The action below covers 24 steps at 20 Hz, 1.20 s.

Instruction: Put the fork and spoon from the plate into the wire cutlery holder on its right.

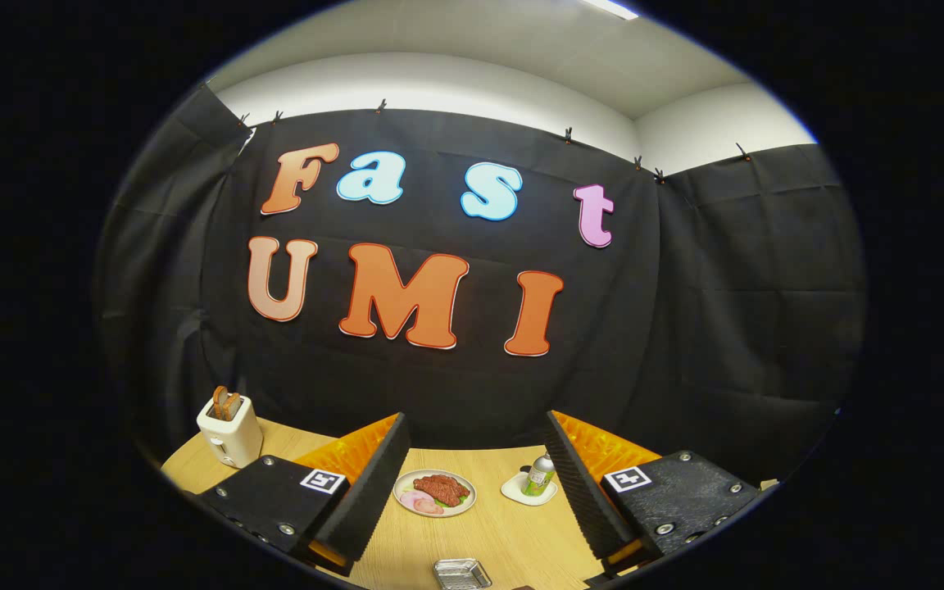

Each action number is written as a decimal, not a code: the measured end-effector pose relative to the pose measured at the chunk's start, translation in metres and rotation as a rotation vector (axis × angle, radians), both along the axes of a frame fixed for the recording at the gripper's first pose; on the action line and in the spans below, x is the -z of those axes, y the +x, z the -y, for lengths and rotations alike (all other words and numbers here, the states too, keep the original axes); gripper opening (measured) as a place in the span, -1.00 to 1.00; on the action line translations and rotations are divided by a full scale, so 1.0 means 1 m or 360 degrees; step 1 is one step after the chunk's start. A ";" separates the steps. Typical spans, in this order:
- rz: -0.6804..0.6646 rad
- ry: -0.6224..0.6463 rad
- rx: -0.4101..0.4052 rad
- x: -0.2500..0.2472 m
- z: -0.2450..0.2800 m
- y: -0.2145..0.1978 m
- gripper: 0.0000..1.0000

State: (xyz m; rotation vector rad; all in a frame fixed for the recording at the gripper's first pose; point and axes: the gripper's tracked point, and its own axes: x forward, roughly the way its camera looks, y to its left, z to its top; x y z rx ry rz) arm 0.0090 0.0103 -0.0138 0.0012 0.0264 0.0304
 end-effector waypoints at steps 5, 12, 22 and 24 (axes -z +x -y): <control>-0.0004 0.0013 -0.0023 0.003 -0.007 0.005 0.98; -0.0059 0.0007 -0.0122 0.016 -0.029 0.004 0.98; -0.0080 -0.0033 -0.0257 0.022 -0.062 -0.008 0.97; -0.0090 -0.0056 -0.0278 0.026 -0.069 -0.008 0.98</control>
